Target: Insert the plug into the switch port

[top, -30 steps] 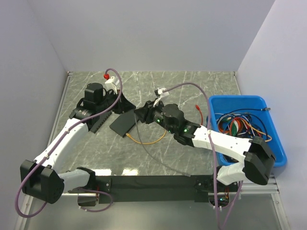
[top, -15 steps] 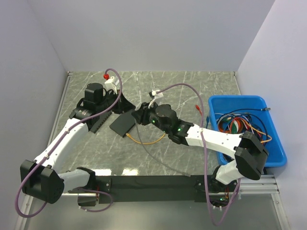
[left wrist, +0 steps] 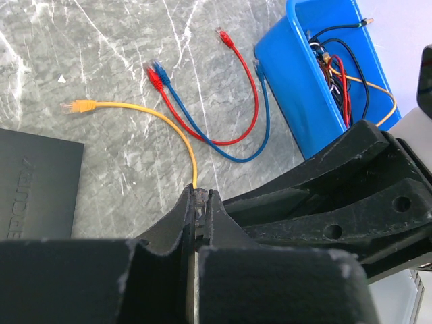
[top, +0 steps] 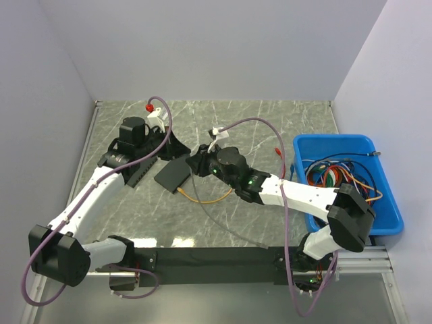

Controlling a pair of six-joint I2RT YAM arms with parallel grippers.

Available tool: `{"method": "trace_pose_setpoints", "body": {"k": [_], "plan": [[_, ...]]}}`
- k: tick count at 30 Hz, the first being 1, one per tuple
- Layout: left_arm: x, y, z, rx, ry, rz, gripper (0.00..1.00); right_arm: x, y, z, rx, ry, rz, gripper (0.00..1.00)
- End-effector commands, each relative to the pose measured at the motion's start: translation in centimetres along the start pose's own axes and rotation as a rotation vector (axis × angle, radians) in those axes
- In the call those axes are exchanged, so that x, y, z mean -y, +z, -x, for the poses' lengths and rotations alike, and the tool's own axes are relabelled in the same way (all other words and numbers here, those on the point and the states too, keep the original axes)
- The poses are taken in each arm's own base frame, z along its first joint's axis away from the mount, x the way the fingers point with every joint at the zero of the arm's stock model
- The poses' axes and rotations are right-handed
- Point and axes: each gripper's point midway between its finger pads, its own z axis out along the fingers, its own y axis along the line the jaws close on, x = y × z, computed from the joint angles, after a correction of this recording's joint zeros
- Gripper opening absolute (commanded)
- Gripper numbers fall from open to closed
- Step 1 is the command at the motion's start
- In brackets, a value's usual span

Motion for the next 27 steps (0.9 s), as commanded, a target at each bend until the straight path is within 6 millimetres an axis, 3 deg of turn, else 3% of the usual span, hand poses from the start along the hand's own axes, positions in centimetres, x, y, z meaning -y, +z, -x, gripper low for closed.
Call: {"method": "trace_pose_setpoints", "body": {"k": [1, 8, 13, 15, 17, 18, 19, 21, 27], "plan": [[1.1, -0.2, 1.9, 0.046, 0.024, -0.019, 0.01, -1.4, 0.2, 2.4, 0.062, 0.014, 0.017, 0.27], [0.8, -0.1, 1.8, 0.042, 0.026, -0.005, 0.01, -1.0, 0.0, 2.4, 0.069, 0.013, -0.001, 0.03], [-1.1, 0.4, 1.7, 0.029, 0.016, 0.081, 0.01, -0.5, -0.4, 2.4, 0.072, 0.013, -0.024, 0.00], [-2.1, 0.8, 1.3, 0.005, 0.001, 0.118, 0.09, -0.1, -0.5, 2.0, 0.063, 0.010, -0.038, 0.00], [-3.5, 0.9, 1.1, 0.000, -0.012, 0.183, 0.16, 0.5, -0.7, 1.3, 0.046, 0.000, -0.056, 0.00], [-4.4, 1.0, 1.0, -0.005, -0.022, 0.219, 0.27, 0.8, -0.8, 1.1, 0.041, -0.007, -0.066, 0.00], [-5.1, 1.1, 1.0, -0.004, -0.028, 0.250, 0.32, 1.1, -0.9, 0.8, 0.035, -0.012, -0.076, 0.00], [-7.6, 0.9, 0.7, -0.014, -0.059, 0.360, 0.39, 2.3, -1.0, -0.4, -0.005, -0.033, -0.112, 0.00], [-12.7, 0.8, 0.0, -0.061, -0.175, 0.504, 0.41, 5.1, -1.4, -3.6, -0.094, -0.092, -0.203, 0.00]]}}
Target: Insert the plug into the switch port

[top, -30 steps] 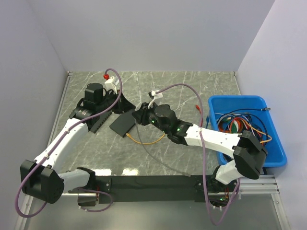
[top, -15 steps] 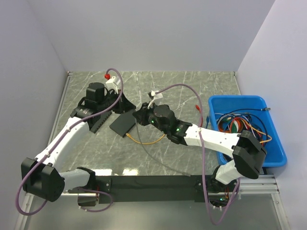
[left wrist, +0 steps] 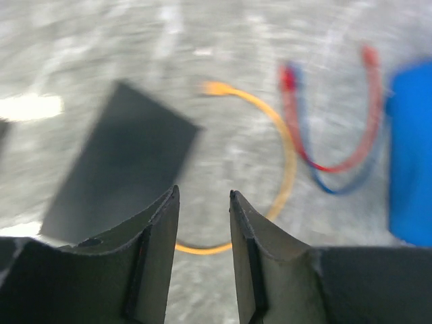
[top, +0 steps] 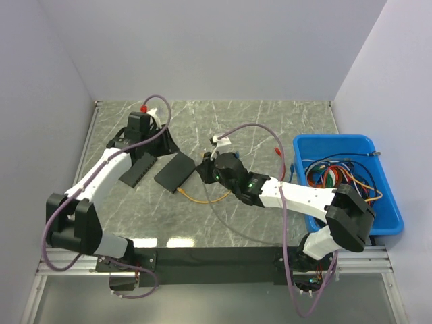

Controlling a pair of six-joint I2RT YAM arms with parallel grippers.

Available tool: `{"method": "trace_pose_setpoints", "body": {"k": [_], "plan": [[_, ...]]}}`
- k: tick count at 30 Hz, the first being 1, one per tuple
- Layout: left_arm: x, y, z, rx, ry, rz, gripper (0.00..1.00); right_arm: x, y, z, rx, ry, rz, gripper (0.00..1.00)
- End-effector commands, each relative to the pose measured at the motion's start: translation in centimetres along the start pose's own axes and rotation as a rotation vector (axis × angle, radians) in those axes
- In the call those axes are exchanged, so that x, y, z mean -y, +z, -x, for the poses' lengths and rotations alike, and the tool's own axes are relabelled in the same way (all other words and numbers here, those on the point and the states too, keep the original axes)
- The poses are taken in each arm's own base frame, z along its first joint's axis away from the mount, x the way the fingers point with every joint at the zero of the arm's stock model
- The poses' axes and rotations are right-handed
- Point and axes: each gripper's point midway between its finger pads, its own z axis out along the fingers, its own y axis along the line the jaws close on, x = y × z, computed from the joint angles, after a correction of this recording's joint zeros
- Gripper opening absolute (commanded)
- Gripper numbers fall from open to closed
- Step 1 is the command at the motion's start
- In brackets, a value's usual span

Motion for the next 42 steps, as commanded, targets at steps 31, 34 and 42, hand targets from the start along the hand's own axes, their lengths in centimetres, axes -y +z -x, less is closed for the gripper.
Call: {"method": "trace_pose_setpoints", "body": {"k": [31, 34, 42], "plan": [[-12.7, 6.0, -1.5, -0.194, -0.102, 0.491, 0.38, 2.6, 7.0, -10.3, -0.293, -0.150, -0.143, 0.00], [-12.8, 6.1, -1.7, -0.202, -0.103, 0.494, 0.39, 2.6, 7.1, -11.0, -0.308, -0.159, -0.150, 0.00], [-13.0, 6.6, -2.7, -0.247, -0.097, 0.506, 0.36, 1.8, 7.5, -12.2, -0.331, -0.201, -0.160, 0.00]]}}
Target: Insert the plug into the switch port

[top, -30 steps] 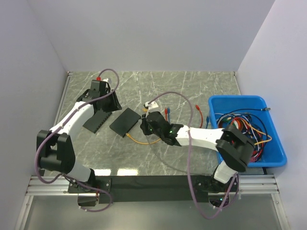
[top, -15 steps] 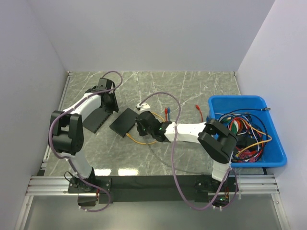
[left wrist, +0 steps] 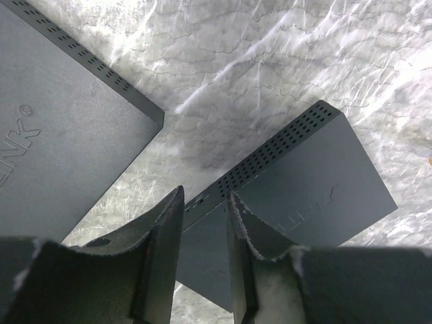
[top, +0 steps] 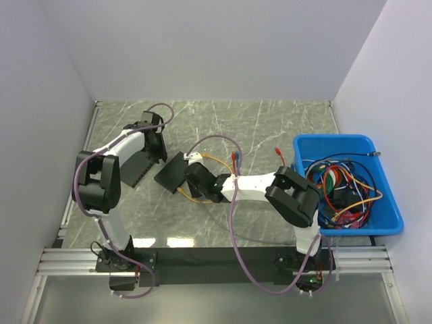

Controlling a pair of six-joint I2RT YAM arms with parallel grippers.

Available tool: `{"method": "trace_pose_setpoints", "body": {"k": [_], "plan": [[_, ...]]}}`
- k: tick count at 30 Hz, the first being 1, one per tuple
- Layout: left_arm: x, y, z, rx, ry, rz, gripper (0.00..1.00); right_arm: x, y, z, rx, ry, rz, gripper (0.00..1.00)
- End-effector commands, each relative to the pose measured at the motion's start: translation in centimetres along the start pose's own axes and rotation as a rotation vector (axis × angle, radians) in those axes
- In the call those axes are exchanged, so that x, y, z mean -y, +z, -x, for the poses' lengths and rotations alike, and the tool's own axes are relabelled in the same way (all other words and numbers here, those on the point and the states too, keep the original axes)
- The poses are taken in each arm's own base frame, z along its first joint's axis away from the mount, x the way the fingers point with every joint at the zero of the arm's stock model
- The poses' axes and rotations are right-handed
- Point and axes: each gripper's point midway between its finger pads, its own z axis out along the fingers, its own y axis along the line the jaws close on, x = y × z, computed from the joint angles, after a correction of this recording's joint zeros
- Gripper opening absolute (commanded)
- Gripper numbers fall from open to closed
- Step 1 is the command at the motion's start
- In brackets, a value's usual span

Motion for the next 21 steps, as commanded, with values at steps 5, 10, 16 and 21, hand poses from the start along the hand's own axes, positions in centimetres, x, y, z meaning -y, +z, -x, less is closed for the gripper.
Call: {"method": "trace_pose_setpoints", "body": {"k": [5, 10, 16, 21], "plan": [[0.4, 0.3, 0.1, -0.007, 0.039, 0.034, 0.35, -1.3, 0.6, 2.3, 0.056, -0.015, -0.013, 0.00], [0.5, 0.8, -0.7, -0.042, 0.053, 0.038, 0.35, -1.0, 1.0, 2.2, 0.039, -0.022, -0.037, 0.00], [0.6, 1.1, -1.1, -0.055, 0.062, 0.043, 0.35, -1.1, 1.0, 2.4, 0.042, -0.016, -0.035, 0.00], [0.7, 1.2, -1.4, -0.067, 0.067, 0.042, 0.34, -1.4, 0.9, 2.9, 0.052, -0.010, -0.021, 0.00]]}}
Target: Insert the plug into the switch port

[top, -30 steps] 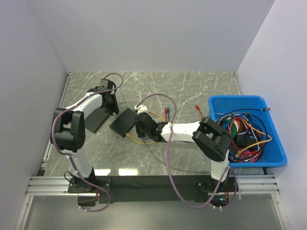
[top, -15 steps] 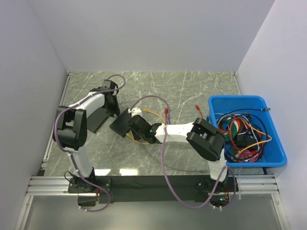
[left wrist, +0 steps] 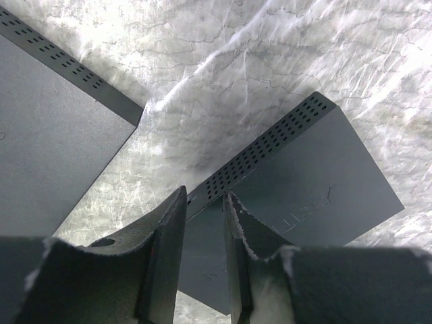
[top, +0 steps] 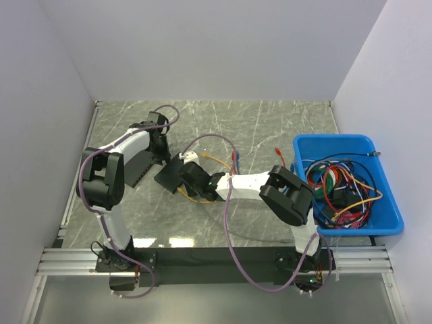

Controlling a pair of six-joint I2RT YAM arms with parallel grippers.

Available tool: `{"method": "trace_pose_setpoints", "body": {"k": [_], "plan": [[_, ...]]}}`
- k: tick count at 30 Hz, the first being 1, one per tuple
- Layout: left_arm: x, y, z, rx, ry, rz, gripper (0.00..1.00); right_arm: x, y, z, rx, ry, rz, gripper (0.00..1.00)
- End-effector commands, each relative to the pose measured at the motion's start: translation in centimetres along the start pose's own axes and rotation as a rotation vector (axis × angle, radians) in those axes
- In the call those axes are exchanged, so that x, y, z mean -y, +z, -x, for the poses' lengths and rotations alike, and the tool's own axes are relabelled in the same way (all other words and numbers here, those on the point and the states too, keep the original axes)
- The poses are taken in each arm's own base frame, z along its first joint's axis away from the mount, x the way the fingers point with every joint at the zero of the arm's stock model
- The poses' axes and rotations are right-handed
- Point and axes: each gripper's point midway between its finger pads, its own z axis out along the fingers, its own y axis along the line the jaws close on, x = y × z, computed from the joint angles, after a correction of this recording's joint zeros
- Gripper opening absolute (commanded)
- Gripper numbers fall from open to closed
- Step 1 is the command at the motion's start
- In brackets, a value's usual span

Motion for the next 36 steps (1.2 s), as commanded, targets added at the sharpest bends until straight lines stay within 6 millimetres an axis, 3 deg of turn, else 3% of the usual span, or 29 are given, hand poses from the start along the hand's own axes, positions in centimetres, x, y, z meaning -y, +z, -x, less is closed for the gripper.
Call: {"method": "trace_pose_setpoints", "body": {"k": [1, 18, 36], "plan": [[-0.1, 0.3, -0.4, -0.024, 0.027, 0.021, 0.34, -0.9, -0.3, 2.2, 0.054, 0.010, 0.010, 0.00], [0.7, 0.3, -0.9, -0.033, 0.051, 0.007, 0.31, -2.1, 0.4, 2.6, 0.049, 0.013, 0.042, 0.00], [0.8, 1.1, -2.0, -0.076, 0.072, 0.023, 0.30, -1.8, 0.7, 2.9, 0.117, -0.054, 0.062, 0.00]]}}
